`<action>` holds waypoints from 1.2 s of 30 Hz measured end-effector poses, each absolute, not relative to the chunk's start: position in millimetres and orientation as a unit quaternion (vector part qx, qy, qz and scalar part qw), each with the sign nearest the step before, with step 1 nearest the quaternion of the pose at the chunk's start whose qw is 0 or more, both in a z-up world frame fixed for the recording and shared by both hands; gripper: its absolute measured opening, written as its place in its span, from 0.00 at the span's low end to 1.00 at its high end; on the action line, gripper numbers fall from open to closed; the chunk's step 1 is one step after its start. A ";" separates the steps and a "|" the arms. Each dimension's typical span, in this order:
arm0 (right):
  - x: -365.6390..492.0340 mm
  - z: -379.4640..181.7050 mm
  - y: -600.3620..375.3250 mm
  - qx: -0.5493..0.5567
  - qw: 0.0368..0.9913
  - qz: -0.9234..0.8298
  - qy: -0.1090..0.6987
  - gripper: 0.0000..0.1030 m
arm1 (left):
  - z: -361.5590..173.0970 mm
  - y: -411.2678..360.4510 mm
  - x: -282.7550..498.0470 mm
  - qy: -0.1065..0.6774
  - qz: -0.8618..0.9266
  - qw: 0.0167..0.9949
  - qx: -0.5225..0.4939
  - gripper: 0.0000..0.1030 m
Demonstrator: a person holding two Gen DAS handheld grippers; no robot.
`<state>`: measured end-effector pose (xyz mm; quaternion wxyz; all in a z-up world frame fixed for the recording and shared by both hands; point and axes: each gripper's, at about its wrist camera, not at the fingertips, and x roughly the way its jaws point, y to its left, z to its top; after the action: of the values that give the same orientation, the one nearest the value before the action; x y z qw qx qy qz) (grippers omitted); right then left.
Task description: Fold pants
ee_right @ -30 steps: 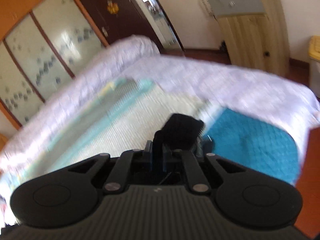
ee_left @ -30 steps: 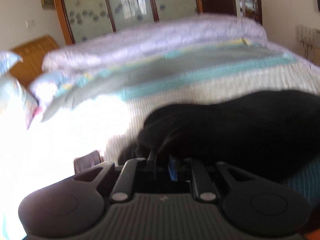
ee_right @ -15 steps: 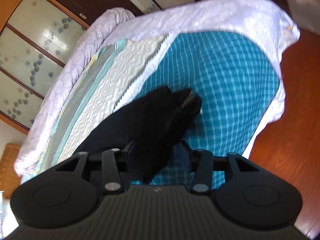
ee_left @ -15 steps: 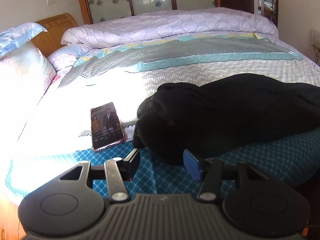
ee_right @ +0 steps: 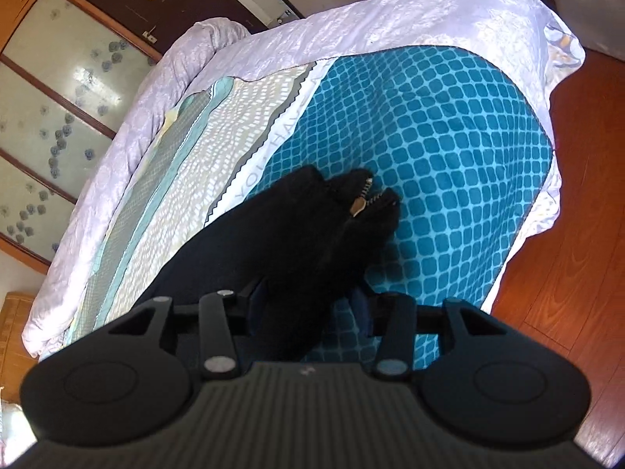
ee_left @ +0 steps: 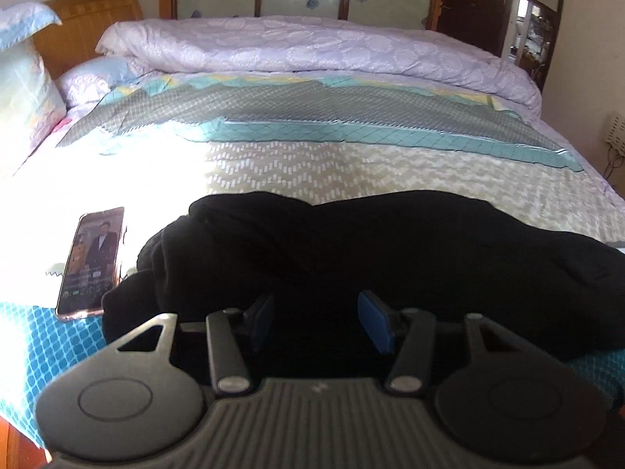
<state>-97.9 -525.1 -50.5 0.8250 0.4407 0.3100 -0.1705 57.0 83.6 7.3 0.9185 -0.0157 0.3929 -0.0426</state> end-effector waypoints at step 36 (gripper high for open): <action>-100.4 3.3 -396.1 -0.194 0.916 0.013 0.352 0.44 | -12.4 59.5 58.3 0.462 -0.074 0.883 -0.016 0.48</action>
<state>-100.4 -396.1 3.3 0.9158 -0.1937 0.3517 0.0130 58.3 59.5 -12.4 0.8834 -0.0157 0.4625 -0.0741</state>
